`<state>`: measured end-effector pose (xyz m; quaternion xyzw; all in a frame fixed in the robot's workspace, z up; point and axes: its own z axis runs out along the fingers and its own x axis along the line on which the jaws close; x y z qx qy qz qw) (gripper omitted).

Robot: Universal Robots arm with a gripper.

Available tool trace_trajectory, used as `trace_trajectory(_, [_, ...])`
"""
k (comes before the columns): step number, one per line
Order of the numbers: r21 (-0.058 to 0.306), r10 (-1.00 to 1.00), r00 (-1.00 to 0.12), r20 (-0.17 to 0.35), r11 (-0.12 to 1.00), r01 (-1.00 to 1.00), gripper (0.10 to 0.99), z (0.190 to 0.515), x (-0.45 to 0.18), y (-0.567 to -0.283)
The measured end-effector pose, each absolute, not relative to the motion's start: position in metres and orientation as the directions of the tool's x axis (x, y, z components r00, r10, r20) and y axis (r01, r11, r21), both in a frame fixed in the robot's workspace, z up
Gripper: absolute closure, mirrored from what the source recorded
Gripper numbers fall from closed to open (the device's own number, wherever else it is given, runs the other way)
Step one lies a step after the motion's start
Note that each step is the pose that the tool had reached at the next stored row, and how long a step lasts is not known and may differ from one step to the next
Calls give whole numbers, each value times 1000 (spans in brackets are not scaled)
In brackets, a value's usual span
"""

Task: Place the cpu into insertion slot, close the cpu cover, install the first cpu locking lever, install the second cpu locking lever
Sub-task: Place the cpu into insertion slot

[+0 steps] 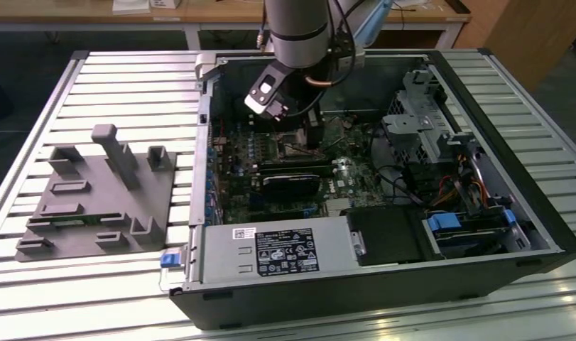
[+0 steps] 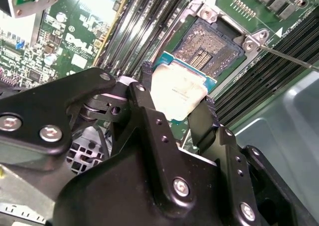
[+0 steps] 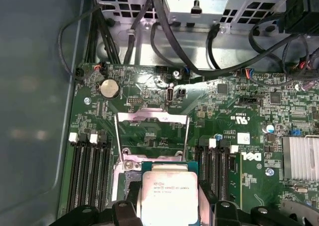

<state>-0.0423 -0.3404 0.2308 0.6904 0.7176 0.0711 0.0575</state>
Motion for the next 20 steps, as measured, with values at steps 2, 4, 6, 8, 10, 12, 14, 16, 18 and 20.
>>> trace_trajectory(2, [181,999,-40,16,36,983,549,230,-43,-340])
trace_trajectory(4, [181,999,-40,16,36,983,549,229,-44,-339])
trace_trajectory(6, [181,999,-40,16,36,983,549,228,-45,-338])
trace_trajectory(8, [181,999,-40,16,36,983,549,226,-47,-337])
trace_trajectory(10, [180,999,-40,16,36,983,549,225,-47,-336])
trace_trajectory(12, [180,999,-40,16,36,983,549,224,-48,-335])
trace_trajectory(14, [179,999,-40,16,36,983,549,224,-49,-334])
trace_trajectory(16, [179,999,-40,16,36,983,549,223,-50,-334])
trace_trajectory(18, [178,999,-40,16,36,983,549,222,-51,-333])
trace_trajectory(20, [177,999,-40,16,36,983,549,221,-51,-333])
